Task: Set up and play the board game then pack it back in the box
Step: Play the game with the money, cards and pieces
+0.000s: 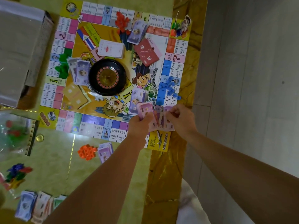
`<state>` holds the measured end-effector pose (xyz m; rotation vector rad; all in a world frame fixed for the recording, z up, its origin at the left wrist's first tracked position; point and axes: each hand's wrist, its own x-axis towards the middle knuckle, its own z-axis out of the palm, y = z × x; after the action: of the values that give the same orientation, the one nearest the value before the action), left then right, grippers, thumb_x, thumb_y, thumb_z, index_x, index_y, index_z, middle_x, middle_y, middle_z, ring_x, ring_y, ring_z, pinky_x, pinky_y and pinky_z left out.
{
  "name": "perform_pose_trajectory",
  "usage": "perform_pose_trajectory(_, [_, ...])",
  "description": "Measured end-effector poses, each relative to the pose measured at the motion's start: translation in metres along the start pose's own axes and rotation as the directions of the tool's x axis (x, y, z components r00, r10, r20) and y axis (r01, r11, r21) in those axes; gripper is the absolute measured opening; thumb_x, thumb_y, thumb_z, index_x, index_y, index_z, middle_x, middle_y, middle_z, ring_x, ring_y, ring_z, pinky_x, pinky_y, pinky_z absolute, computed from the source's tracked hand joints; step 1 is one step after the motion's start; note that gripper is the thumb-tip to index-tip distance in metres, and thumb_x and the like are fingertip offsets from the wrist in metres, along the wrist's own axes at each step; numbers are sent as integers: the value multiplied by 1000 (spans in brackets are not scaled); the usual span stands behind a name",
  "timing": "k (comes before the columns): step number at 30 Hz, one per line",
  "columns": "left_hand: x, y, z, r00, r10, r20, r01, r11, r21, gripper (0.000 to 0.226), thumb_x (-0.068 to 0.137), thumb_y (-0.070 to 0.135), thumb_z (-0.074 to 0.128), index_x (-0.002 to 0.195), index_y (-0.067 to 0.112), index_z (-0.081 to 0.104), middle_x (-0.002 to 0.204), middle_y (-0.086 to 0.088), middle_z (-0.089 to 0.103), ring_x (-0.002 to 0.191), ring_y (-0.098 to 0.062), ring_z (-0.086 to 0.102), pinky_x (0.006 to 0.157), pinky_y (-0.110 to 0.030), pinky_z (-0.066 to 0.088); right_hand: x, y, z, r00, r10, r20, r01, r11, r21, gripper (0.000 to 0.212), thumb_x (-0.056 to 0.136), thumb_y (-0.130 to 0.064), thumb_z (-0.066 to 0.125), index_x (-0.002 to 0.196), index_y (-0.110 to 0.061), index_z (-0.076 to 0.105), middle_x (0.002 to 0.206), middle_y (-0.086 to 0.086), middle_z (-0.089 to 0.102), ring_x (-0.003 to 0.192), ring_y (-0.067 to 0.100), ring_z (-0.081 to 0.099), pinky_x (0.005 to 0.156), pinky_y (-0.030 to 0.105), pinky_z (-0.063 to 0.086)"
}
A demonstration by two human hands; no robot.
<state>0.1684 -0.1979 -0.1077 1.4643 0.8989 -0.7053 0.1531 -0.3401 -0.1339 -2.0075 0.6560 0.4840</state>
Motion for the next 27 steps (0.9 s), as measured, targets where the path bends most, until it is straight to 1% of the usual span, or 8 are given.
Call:
perform_pose_trajectory(2, [2,3,-2,1000,-20,-11,20,999,-30,10,89,18,67,88,8,66,92,-16,70,90,-34,67,86,-52,55,-1,-13,2,984,-46,173,27,994,108,22,84,-32,72,92,-15,62,92,3,65,85,15,63,74,28,54])
perform_pose_trajectory(4, [4,5,-5,998,-52,-29,50,996,-69,26,84,24,72,99,4,66,98,-19,71,94,-38,68,86,-55,54,0,-25,7,952,-50,302,9,990,138,31,80,-32,75,99,-9,65,95,7,67,87,15,62,75,25,52])
perform_pose_trajectory(9, [6,19,-11,996,-76,-40,66,978,-198,24,85,15,71,104,2,64,100,-18,70,89,-31,68,79,-43,57,3,-44,7,932,-87,352,24,983,179,19,81,-14,74,92,-3,63,86,10,67,76,14,63,71,19,53])
perform_pose_trajectory(13, [11,39,-17,999,-40,13,41,977,-211,12,87,16,67,91,5,65,89,-16,70,77,-27,69,75,-38,58,9,-60,7,955,-136,265,98,984,152,12,86,-18,71,82,-7,69,75,8,67,64,7,61,65,22,51])
perform_pose_trajectory(16, [22,56,-16,1000,-14,23,19,980,-197,16,91,20,56,93,8,67,84,-11,72,70,-23,69,75,-36,51,26,-73,5,965,-117,235,87,987,135,14,90,-21,66,91,-8,72,83,15,69,68,18,58,66,32,49])
perform_pose_trajectory(19, [34,77,-11,999,31,-44,-38,988,-149,18,91,10,50,91,4,67,79,-11,71,69,-27,66,63,-30,52,50,-89,4,970,-78,232,48,990,134,14,93,-20,62,90,-8,68,73,5,60,59,11,50,56,21,42])
perform_pose_trajectory(23, [59,113,-10,970,149,-191,-175,977,-126,26,95,11,48,70,10,56,66,-6,55,54,-15,56,54,-24,46,94,-116,1,986,-47,159,9,972,234,15,93,-18,62,82,-9,64,64,3,53,56,14,48,57,27,39])
perform_pose_trajectory(27, [92,145,-16,953,212,-215,-262,934,-243,22,98,11,47,89,11,66,87,-9,70,77,-19,69,71,-31,58,147,-149,5,998,-42,50,27,962,270,13,86,-18,72,91,-7,67,73,1,62,64,13,56,65,28,46])
